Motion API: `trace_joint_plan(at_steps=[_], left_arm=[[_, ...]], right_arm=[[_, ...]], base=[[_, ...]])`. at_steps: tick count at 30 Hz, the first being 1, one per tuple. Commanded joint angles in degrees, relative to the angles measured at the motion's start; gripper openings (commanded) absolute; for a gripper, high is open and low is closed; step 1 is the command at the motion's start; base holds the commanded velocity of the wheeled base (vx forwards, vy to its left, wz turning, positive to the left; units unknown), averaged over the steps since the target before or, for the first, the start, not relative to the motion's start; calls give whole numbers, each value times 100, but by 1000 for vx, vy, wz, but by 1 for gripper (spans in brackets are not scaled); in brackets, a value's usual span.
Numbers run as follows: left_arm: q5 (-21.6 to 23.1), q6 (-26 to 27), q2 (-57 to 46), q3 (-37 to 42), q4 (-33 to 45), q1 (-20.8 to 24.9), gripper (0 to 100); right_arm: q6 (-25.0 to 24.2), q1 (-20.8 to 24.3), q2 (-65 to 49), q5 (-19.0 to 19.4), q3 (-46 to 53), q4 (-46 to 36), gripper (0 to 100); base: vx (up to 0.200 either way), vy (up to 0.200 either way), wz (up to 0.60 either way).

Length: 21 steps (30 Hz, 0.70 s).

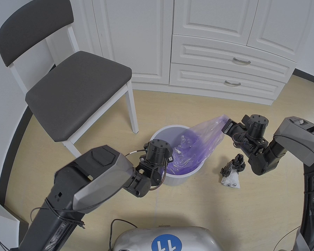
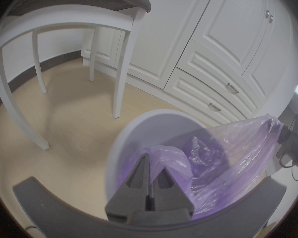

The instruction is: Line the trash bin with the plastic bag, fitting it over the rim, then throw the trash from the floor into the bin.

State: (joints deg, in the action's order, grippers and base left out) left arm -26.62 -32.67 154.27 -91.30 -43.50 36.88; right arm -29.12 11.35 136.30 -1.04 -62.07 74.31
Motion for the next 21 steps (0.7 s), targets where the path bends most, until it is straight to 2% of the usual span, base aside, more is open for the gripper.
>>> trace_joint_plan(at_steps=[1,3,5,6,7,11,12,13,14,15,16,17,21], left_arm=[[34,560,-1092,1114,-80,-260,0],[34,709,-1312,1325,-80,-365,0],[34,789,-1409,1422,-80,-418,0],[52,1105,-1707,1782,-80,-673,0],[105,1202,-1804,1923,-89,-761,0],[588,1360,-2138,2590,-71,-972,0],[738,1369,-2173,2731,-71,-981,0],[826,1369,-2173,2819,-63,-972,0],[826,1369,-2173,2819,-63,-972,0],[869,1404,-2156,2863,-27,-945,0],[869,1404,-2156,2863,-27,-945,0],[887,1500,-2103,2898,-10,-919,0],[896,1562,-2024,2951,-10,-910,0]], right_arm=[[864,-256,-104,279,415,-444,0],[1278,-335,-262,306,503,-884,0],[1383,-362,-324,306,530,-1077,0],[1497,-414,-561,297,574,-1701,0],[1524,-432,-649,297,609,-1903,0],[2086,-599,-939,297,758,-2703,0],[2394,-678,-1009,297,881,-2861,0],[2728,-748,-1062,297,996,-2967,0],[2728,-748,-1062,297,996,-2967,0],[3088,-819,-1115,306,1180,-3019,0],[3088,-819,-1115,306,1180,-3019,0],[3334,-827,-1123,306,1356,-3028,0],[3413,-810,-1115,306,1444,-3046,0]], base=[[0,0,0],[0,0,0],[0,0,0],[0,0,0],[0,0,0],[0,0,0],[0,0,0],[0,0,0],[0,0,0],[0,0,0],[0,0,0],[0,0,0],[0,0,0]])
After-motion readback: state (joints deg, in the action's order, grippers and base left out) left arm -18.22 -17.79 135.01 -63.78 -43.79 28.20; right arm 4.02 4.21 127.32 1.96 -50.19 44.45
